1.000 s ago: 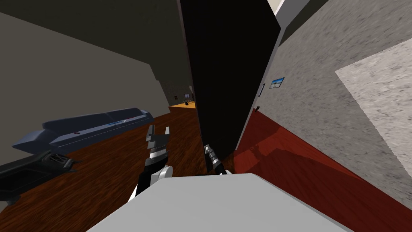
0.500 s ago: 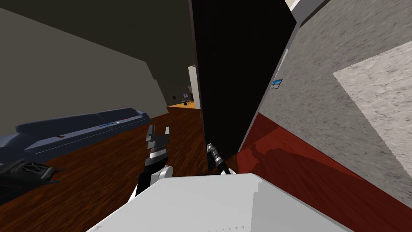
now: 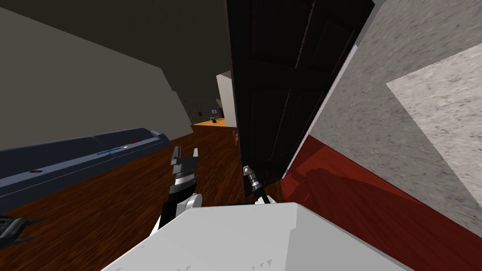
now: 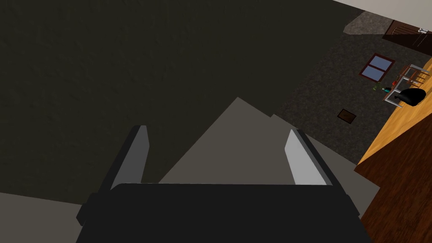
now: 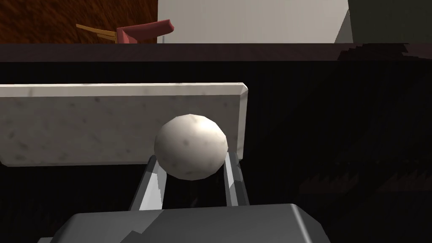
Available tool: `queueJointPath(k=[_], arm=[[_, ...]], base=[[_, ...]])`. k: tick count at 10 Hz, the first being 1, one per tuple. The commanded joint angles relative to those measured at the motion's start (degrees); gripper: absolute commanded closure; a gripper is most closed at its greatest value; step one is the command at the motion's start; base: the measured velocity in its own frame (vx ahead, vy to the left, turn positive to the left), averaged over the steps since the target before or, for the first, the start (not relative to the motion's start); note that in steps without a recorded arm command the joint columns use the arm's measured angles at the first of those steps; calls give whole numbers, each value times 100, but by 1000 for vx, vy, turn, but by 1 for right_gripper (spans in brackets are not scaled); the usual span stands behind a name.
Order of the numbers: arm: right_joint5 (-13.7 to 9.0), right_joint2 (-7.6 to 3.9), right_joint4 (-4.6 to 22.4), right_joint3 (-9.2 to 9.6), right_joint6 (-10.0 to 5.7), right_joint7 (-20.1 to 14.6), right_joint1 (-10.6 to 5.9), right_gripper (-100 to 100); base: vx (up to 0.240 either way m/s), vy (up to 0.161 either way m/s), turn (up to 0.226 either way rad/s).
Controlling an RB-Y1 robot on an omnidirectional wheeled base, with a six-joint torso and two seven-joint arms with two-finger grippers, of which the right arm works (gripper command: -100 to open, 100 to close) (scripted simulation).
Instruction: Push the door open
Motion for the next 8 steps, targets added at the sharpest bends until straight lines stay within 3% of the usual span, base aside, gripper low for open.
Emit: queueJointPath(k=[1,2,4,8], arm=[[0,0,0,0,0,0,0,100],[-43,-121,11,-143,-17,20,-42,100],[-85,-200,36,-290,-17,44,-69,100],[-172,-180,86,-591,-19,92,-122,100]], base=[[59,49,-35],[110,107,-36],[160,167,-79],[188,147,-72]])
